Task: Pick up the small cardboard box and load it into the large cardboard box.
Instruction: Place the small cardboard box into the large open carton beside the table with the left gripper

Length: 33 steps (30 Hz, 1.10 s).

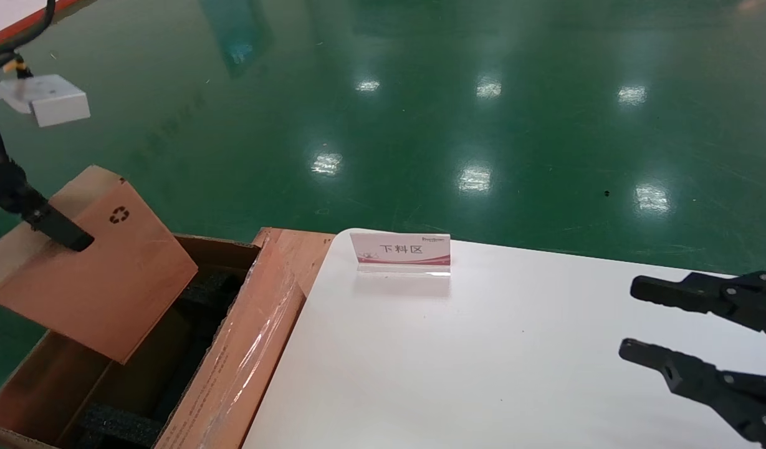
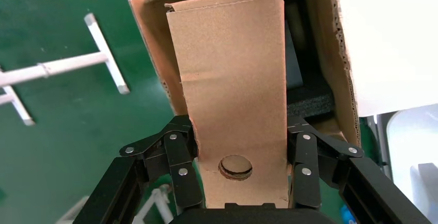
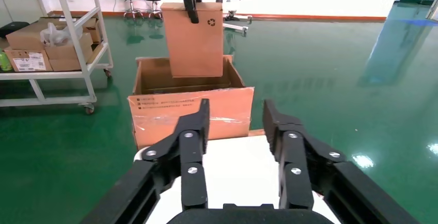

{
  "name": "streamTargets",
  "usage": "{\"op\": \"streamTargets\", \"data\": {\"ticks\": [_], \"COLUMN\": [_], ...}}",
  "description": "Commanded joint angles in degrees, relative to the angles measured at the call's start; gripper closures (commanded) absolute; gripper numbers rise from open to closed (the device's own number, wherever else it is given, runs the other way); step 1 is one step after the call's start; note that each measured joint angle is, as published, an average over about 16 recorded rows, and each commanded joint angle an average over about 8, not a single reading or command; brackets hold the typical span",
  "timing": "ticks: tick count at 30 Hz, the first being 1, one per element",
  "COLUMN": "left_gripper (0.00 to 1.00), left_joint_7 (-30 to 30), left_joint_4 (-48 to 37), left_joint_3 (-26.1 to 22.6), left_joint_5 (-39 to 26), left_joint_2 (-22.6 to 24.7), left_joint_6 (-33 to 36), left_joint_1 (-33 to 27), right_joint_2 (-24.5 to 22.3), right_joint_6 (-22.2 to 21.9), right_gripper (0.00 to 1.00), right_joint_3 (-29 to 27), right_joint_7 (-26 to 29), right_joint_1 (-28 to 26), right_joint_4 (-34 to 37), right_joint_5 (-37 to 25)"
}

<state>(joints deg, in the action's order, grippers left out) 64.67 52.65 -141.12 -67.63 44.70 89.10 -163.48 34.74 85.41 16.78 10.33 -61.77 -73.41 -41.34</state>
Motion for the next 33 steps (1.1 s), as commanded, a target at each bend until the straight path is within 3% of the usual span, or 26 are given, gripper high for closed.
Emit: {"op": "streamTargets", "data": {"ticks": [1,18,33], "left_gripper": [1.00,1.00,1.00], "left_joint_7": [0.4,7.6,8.4], "left_joint_4": [0.5,9.0,8.5], "left_joint_3": [-1.0,-3.3,-4.9], "left_joint_5": [0.2,-4.4,-6.5], "left_joint_2": [-1.0,-9.6,-13.0], "left_joint_6": [-0.5,-10.2,-15.4], "left_joint_1": [0.1,3.7,8.3], "right_joint_2": [0.0,0.0,0.0], "right_joint_6": [0.0,0.0,0.0], "right_gripper": [0.00,0.00,0.00], "right_joint_3": [0.0,0.1,0.1], "right_joint_7": [0.0,0.0,-0.1], "right_joint_1": [0.0,0.0,0.0], "right_joint_4": [0.0,0.0,0.0], "right_joint_5": [0.0,0.0,0.1]}}
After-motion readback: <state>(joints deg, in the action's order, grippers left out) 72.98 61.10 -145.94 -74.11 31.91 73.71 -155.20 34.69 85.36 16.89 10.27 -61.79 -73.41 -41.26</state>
